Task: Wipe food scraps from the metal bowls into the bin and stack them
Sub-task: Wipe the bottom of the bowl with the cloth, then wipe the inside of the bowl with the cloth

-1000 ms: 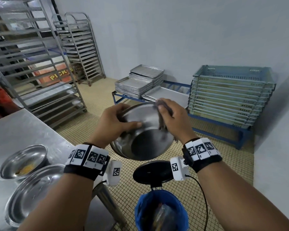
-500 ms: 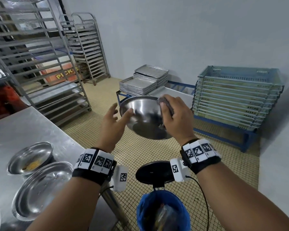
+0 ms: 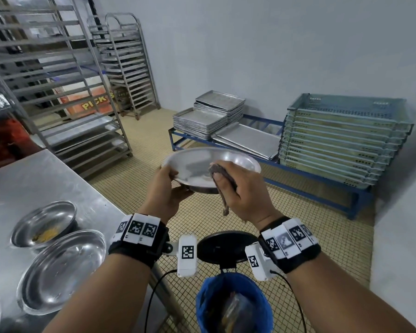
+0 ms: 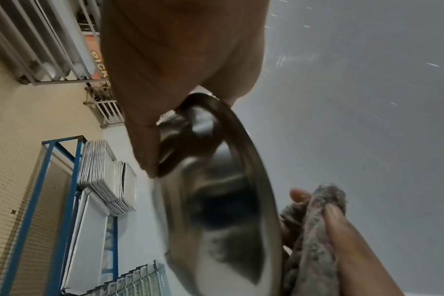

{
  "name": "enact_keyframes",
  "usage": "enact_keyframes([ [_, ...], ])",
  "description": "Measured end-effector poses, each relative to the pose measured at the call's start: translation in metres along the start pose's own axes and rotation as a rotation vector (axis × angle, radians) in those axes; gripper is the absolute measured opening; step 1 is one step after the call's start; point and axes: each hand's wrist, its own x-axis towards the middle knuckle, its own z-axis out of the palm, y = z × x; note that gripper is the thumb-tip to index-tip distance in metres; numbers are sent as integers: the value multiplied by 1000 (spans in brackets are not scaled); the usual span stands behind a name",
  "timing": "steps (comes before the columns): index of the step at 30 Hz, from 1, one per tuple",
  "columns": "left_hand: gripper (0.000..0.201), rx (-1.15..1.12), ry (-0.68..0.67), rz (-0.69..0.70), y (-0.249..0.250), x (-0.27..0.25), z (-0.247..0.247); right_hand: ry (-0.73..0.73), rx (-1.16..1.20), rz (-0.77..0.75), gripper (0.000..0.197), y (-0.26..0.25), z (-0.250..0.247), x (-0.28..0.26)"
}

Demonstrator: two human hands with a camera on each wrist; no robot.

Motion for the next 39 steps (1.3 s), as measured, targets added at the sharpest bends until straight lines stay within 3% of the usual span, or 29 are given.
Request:
enact_keyframes([
  [5, 42, -58, -54, 98, -7, 5, -12, 13, 7, 64, 28, 5, -3, 12],
  [8, 36, -67, -104, 132, -12, 1, -14, 23, -67, 95, 32, 13, -2, 18],
  [12, 26, -34, -137, 182, -24, -5, -18, -103, -179, 229, 39, 25, 4, 18],
  [16, 24, 73, -141, 283, -39, -8, -23, -178, -432, 291, 34, 33, 19, 1],
  [21, 28, 171, -143, 384, -51, -17, -26, -286, -308, 431, 40, 33, 41, -26],
  [25, 36, 169, -142, 412, -58, -21, -33, -289, -249, 370, 39, 23, 46, -48],
  [29, 37, 143, -106, 364, -63, -16, -40, -499, -353, 199, 62, 24, 57, -70],
  [34, 35, 145, -129, 324, -71, -18, -41, -579, -498, 297, 78, 39, 60, -71],
  [39, 39, 163, -161, 322, -76, -23, -36, -545, -436, 302, 65, 35, 71, -84],
])
